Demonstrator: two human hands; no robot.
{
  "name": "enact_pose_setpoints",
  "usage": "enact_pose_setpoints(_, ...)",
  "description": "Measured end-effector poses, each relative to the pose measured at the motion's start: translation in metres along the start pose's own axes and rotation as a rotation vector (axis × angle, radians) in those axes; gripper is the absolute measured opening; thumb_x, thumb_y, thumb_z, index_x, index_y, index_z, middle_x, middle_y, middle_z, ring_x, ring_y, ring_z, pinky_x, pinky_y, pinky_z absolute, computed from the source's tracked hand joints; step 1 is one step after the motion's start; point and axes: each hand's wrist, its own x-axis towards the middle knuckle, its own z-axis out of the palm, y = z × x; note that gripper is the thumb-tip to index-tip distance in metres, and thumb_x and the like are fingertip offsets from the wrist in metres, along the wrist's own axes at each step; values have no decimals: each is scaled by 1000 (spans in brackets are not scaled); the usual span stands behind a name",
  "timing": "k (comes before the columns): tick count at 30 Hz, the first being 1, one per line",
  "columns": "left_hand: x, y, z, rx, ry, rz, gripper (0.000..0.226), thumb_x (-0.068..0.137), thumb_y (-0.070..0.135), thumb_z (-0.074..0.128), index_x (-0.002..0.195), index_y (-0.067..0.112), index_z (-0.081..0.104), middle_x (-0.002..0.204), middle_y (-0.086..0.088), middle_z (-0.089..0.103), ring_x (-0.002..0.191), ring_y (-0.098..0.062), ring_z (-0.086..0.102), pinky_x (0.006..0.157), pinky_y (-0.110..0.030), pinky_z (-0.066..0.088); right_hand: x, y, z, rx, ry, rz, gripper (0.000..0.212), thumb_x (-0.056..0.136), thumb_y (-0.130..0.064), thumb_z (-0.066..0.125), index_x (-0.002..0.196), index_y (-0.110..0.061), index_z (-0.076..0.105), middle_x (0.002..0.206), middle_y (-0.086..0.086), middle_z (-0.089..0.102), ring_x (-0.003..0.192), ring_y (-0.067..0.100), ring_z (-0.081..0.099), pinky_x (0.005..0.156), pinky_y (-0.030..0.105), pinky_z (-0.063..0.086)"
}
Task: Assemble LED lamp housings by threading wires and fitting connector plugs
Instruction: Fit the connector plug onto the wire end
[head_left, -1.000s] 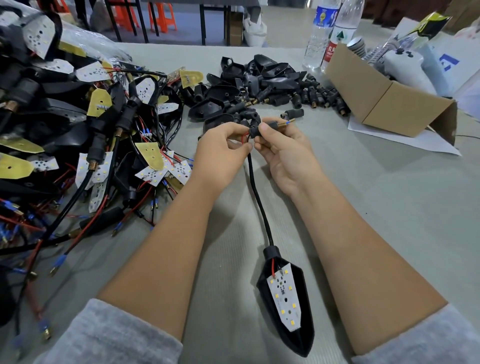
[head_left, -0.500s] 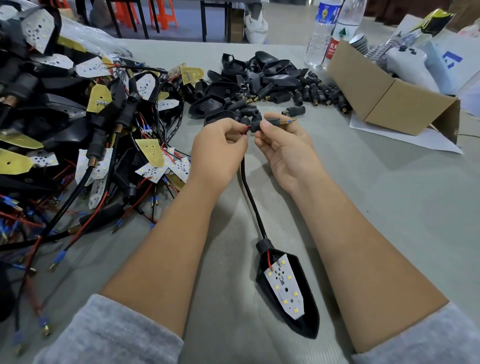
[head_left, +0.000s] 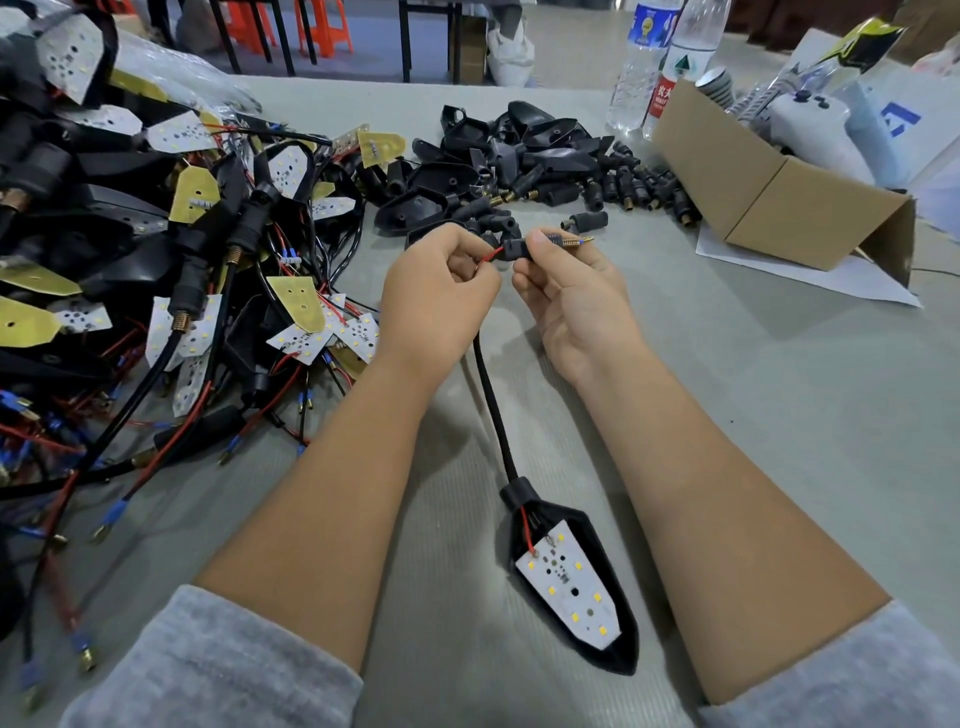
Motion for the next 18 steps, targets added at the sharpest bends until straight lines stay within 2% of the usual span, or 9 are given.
enact_pose_setpoints(2,0,0,0,4,-13,22,27,85,14,62,87,41,58,65,10,53,55,0,46,56,-17,41,-1,-1,0,0,-3,1,11,92,-1,61,86,-10,60,65,-1,62,61,10,59,65,19,55)
enact_pose_setpoints(5,-1,0,0,-16,-35,34,23,86,12,63,90,35,63,66,9,51,55,-2,43,56,-18,39,-1,-1,0,5,-2,3,10,92,-1,61,86,-9,60,67,0,61,62,10,59,66,20,55)
enact_pose_setpoints(11,0,3,-2,-86,8,17,20,85,11,69,80,29,63,65,9,50,56,0,43,59,-18,39,-1,0,0,-3,-12,9,10,93,-4,63,85,-10,59,70,2,62,62,11,61,66,20,55)
enact_pose_setpoints(15,0,4,-3,-108,10,13,19,84,9,71,78,27,66,68,5,56,60,-1,45,60,-14,40,-1,0,-1,5,-7,13,9,92,-8,65,87,-9,57,74,4,61,61,10,61,64,20,55)
enact_pose_setpoints(18,0,5,-4,-150,1,-15,17,84,8,72,81,25,71,74,2,65,68,-7,54,67,-19,46,-1,0,-1,-16,-9,4,11,91,-11,67,90,-8,56,75,5,62,60,9,60,64,20,55)
